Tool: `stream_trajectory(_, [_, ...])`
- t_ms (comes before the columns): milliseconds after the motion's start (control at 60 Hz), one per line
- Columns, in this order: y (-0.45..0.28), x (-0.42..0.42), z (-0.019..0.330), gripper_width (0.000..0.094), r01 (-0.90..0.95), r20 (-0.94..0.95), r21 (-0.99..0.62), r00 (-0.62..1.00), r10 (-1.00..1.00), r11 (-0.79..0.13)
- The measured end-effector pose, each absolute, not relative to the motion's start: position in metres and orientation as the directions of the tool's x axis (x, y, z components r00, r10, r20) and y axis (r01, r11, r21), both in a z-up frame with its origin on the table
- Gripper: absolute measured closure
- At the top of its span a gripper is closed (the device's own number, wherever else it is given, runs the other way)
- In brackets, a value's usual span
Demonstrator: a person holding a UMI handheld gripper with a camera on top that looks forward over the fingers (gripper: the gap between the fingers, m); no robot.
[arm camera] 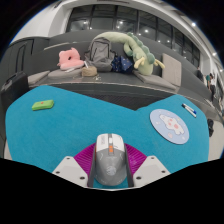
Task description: Arrange mouse
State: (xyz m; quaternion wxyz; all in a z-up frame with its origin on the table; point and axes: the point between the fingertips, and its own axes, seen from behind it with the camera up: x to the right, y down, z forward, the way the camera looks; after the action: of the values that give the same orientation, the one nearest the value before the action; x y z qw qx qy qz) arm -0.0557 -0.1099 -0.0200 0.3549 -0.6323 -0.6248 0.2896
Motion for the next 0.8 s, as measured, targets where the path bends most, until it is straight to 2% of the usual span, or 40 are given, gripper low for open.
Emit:
stream_trajectory(83, [-0.109,-0.055,-0.019,0.0531,0.586,0.063,-0.810,0.054,0.997,0.019])
stream_trajectory(183, [-0.113,-0.048,-0.012,0.0533,0.588,0.028,-0.809,0.039,0.999,0.000])
stream_trajectory(233, [-0.115,-0.045,0.009,0.0534,0.549,0.001,-0.836,0.013,1.000,-0.007])
stream_trajectory(367, [-0.066,-0.062,0.078,0.0536,0.434,0.075,-0.898,0.003,0.997,0.066])
stream_trajectory(467, [0.003,-0.093,0.101,0.0536,0.405,0.080,-0.913,0.085,0.993,0.039])
stream_trajectory(550, [0.067,-0.121,0.095,0.0537,0.410,0.112,-0.911,0.166,0.980,0.035])
stream_trajectory(633, [0.112,-0.138,0.066,0.0537,0.449,0.106,-0.894,0.205,0.973,0.003])
stream_trajectory(800, [0.147,-0.158,0.009,0.0538,0.529,0.119,-0.848,0.197,0.973,-0.004])
